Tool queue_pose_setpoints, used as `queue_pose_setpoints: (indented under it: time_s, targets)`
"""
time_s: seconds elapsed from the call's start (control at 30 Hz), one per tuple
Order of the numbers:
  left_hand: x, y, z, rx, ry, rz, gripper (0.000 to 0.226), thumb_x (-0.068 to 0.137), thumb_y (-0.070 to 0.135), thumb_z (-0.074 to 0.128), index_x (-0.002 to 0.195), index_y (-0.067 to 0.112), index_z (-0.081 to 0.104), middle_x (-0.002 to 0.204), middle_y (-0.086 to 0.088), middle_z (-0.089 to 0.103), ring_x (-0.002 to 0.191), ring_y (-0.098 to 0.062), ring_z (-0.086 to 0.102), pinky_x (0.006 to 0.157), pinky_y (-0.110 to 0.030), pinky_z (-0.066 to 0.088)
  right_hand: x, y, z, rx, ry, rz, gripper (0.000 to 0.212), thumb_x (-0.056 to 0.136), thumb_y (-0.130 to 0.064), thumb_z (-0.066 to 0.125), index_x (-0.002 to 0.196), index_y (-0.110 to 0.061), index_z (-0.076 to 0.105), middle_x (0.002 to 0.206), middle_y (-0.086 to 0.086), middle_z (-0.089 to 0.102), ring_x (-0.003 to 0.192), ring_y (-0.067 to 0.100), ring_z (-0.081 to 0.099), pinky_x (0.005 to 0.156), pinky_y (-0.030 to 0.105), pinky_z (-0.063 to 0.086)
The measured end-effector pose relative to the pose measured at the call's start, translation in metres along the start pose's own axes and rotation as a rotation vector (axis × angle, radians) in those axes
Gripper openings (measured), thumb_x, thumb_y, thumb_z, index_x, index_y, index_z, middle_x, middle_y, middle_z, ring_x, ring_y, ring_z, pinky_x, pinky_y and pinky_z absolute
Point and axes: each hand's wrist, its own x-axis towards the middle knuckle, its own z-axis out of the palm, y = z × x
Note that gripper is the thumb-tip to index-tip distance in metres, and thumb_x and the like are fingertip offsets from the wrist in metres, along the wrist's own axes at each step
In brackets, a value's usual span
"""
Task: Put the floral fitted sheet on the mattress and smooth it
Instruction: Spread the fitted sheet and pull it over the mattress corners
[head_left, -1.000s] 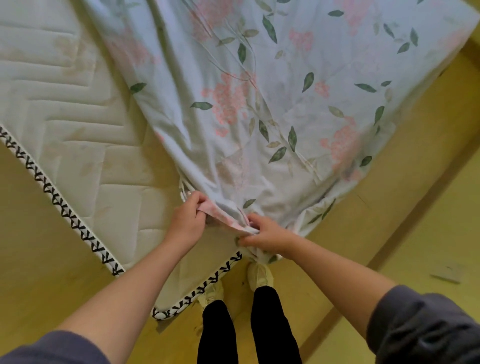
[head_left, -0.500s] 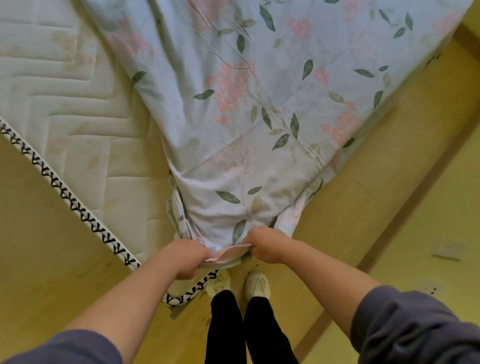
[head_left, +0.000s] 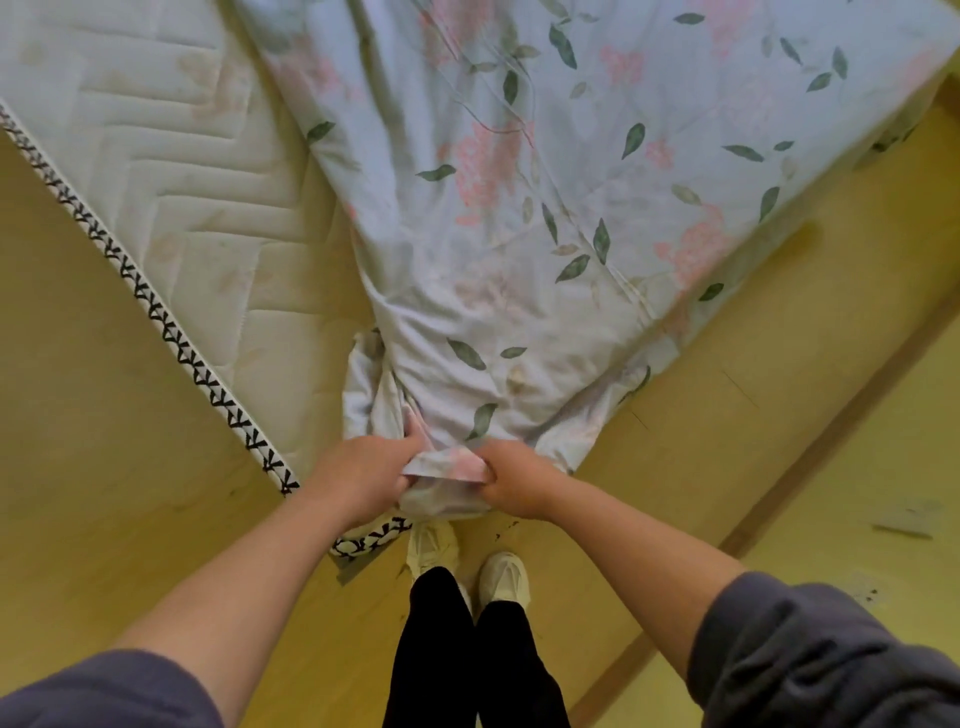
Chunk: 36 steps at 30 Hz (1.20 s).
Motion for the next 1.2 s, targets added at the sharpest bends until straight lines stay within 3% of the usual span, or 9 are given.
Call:
queue_pose_setpoints:
  time_s: [0.1,0.3,0.37,0.5,0.7,0.83,1.0,1.13,1.2]
  targets:
    - [-0.028,-0.002,0.010,0.271,-0.097,0.073,0.006,0.091,0.033,0.046,0.095,0.029,0.044,0.099,0.002,0.064,0.086,-0.021,0.062,0.064,-0.032,0.043,-0.002,-0.007,0.010,-0.123,-0.089,0.070,0.018,0.083,-0.004,0.043,0.068,-0.011,0.048,0.070,0.006,0.052,0.069,0.026,0.050,0.055,0.032,0.034]
    - [-0.032,-0.038,-0.013,0.213,0.344,-0.119,0.014,0.079,0.002,0.054,0.085,0.014,0.055,0.086,-0.007,0.058,0.080,-0.028,0.053,0.064,-0.035,0.039,-0.004,-0.009,0.033,-0.204,-0.123,0.177,0.030,0.091,-0.008,0.040,0.061,-0.013,0.040,0.065,0.005,0.044,0.058,0.022,0.038,0.053,0.032,0.030]
    - [-0.027,-0.046,-0.018,0.024,0.277,-0.122,0.012,0.084,0.005,0.046,0.091,0.014,0.049,0.086,-0.009,0.059,0.076,-0.030,0.053,0.059,-0.034,0.034,-0.004,-0.010,0.038,-0.199,-0.072,0.229,0.033,0.093,-0.012,0.040,0.060,-0.013,0.037,0.061,0.005,0.041,0.054,0.021,0.034,0.051,0.032,0.027]
    - [-0.033,-0.058,-0.011,0.227,0.060,0.050,0.005,0.091,0.022,0.044,0.094,0.018,0.045,0.087,-0.010,0.062,0.072,-0.028,0.052,0.055,-0.031,0.032,-0.004,-0.021,0.051,-0.253,-0.052,0.323,0.031,0.090,-0.012,0.044,0.059,-0.015,0.040,0.063,0.003,0.041,0.055,0.020,0.037,0.052,0.032,0.030]
    - [-0.048,-0.076,0.021,0.398,-0.007,0.110,0.007,0.091,0.015,0.044,0.097,0.014,0.048,0.075,-0.004,0.053,0.065,-0.023,0.045,0.052,-0.031,0.030,0.008,-0.037,0.090,-0.201,0.038,0.369,0.020,0.090,-0.009,0.041,0.076,-0.015,0.053,0.078,0.003,0.052,0.078,0.026,0.052,0.052,0.028,0.032]
    - [-0.049,-0.083,0.042,0.419,0.106,0.244,0.028,0.086,0.007,0.049,0.112,0.016,0.053,0.103,-0.003,0.055,0.095,-0.022,0.050,0.085,-0.036,0.038,0.011,-0.037,0.106,-0.133,0.088,0.267,0.035,0.092,-0.010,0.040,0.121,-0.018,0.057,0.097,0.003,0.060,0.093,0.027,0.057,0.066,0.031,0.039]
    - [-0.040,-0.084,0.034,0.134,0.514,-0.081,0.027,0.087,0.015,0.054,0.113,0.013,0.051,0.110,-0.010,0.049,0.101,-0.028,0.045,0.088,-0.041,0.034,0.021,-0.052,0.110,-0.025,0.243,0.197,0.013,0.094,-0.021,0.043,0.092,-0.020,0.056,0.083,0.000,0.059,0.079,0.025,0.055,0.061,0.032,0.041]
    - [-0.033,-0.083,0.025,-0.422,0.559,-0.165,0.018,0.093,0.010,0.044,0.100,0.010,0.060,0.096,-0.006,0.053,0.084,-0.022,0.047,0.069,-0.031,0.036,0.022,-0.065,0.105,0.007,0.217,0.067,0.041,0.089,-0.046,0.050,0.124,-0.026,0.052,0.136,-0.015,0.049,0.091,0.016,0.060,0.072,0.031,0.048]
    - [-0.032,-0.078,0.022,-0.707,0.538,-0.141,0.023,0.093,0.008,0.040,0.097,0.013,0.062,0.092,-0.002,0.059,0.079,-0.017,0.050,0.063,-0.027,0.036,0.024,-0.069,0.106,-0.094,0.154,0.094,0.027,0.092,-0.038,0.053,0.108,-0.018,0.059,0.105,-0.004,0.064,0.087,0.020,0.060,0.067,0.031,0.045]
